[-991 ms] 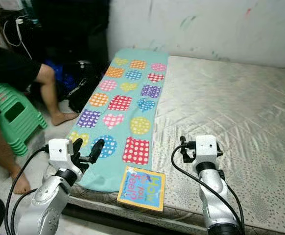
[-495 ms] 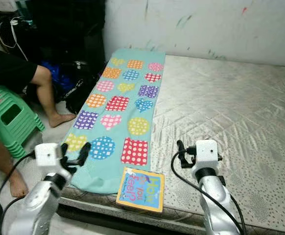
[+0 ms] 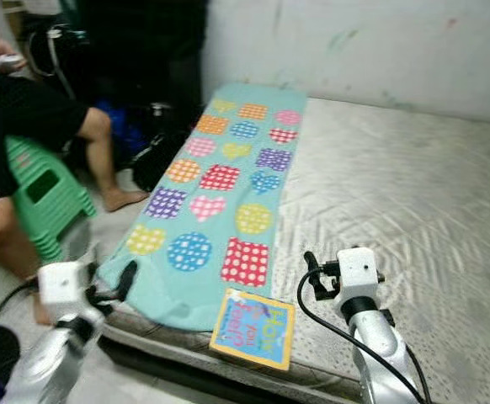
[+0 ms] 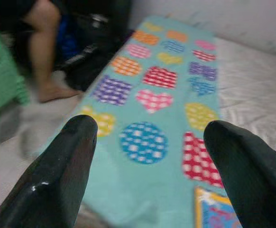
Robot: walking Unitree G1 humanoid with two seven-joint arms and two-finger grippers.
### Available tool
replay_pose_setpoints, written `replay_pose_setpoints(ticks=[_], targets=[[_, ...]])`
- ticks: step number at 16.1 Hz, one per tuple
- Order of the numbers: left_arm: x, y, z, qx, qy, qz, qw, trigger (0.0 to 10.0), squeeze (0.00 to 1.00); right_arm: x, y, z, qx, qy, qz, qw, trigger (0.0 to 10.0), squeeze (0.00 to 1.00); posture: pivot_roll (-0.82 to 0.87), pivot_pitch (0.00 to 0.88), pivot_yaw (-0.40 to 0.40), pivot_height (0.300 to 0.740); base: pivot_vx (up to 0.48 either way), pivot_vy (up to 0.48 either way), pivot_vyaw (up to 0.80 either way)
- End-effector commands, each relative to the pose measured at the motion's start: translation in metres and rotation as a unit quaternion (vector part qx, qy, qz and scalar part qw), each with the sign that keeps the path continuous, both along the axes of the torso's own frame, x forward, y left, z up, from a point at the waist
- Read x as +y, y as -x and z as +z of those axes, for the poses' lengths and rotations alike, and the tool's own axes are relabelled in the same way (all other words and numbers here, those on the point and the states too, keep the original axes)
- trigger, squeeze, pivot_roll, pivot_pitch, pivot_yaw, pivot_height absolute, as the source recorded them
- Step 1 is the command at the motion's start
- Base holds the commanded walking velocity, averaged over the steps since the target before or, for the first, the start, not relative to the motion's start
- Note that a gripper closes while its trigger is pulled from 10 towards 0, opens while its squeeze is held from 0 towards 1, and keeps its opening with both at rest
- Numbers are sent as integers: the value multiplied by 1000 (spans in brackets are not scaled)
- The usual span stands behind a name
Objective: Clean up the room
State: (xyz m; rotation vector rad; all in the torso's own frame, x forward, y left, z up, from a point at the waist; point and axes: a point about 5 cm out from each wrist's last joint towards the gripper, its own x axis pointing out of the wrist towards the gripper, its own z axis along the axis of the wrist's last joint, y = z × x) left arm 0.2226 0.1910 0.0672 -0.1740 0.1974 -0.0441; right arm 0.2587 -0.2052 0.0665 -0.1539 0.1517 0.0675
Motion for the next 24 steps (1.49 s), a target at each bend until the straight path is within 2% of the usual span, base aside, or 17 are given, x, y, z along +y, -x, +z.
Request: replay_pose_setpoints(ticks=[1,3,8,24], targets=[[9,3,6,-7,-11,14,1000,10000,0,-3,2,1,3,6,-1,1000,10000,0,-91,0,12,740,0,0,-606],[13,7,3,-1,-16,16,1000,10000,0,-2,1,0,6,6,-2,1000,10000,0,-85,0,10,740,0,0,-800],[5,3,6,-5,-11,7,1000,10000,0,1,-2,2,3,4,2,1000,10000,0,-89,0,9,740,0,0,-800],[5,3,6,-5,-11,7,1000,10000,0,1,-2,2,3,4,2,1000,10000,0,-89,0,9,740,0,0,-800]])
